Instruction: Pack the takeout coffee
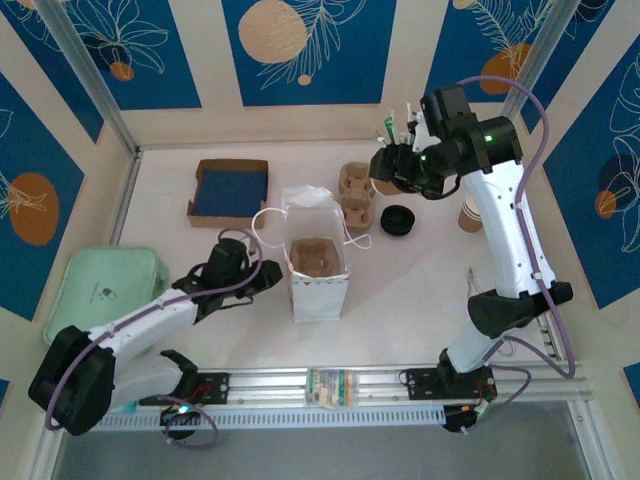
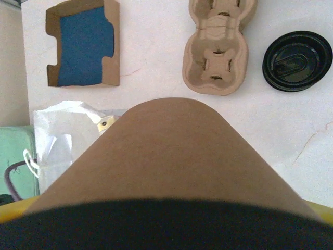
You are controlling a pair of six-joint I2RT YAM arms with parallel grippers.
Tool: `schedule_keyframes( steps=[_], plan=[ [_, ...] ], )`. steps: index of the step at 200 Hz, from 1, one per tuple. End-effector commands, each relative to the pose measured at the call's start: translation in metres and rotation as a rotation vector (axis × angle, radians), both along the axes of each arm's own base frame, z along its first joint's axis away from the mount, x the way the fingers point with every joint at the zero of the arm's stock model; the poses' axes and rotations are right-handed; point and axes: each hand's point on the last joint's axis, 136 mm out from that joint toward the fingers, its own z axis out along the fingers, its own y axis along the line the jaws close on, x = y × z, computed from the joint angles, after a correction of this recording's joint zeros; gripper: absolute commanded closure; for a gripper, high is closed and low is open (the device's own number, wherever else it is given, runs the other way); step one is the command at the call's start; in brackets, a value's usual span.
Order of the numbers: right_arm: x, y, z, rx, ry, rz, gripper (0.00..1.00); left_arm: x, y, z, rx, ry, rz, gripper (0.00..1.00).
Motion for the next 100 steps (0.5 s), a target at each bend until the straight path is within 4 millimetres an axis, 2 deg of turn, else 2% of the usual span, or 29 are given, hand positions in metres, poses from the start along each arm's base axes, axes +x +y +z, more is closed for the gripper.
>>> schedule_keyframes(
  steps=[1,23,59,81,100],
  plan=[
    [-0.012,0.007,0.010,0.007,0.004,0.044,0.41,0.001,-0.010,-0.002,-0.014,-0.015,0.014,0.65],
    [-0.015,0.015,0.023,0.008,-0.028,0.071,0.41,-0.005,-0.022,-0.003,-0.016,-0.014,-0.003,0.66],
    [-0.019,0.026,0.038,0.012,-0.070,0.108,0.41,-0.018,-0.044,0.008,-0.004,-0.043,-0.041,0.67],
    [-0.022,0.029,0.040,0.005,-0.076,0.127,0.42,-0.020,-0.030,0.009,0.041,-0.055,-0.005,0.68],
    [-0.030,0.037,0.036,-0.024,-0.073,0.172,0.42,-0.022,-0.015,0.018,0.064,-0.088,0.018,0.67]
  ],
)
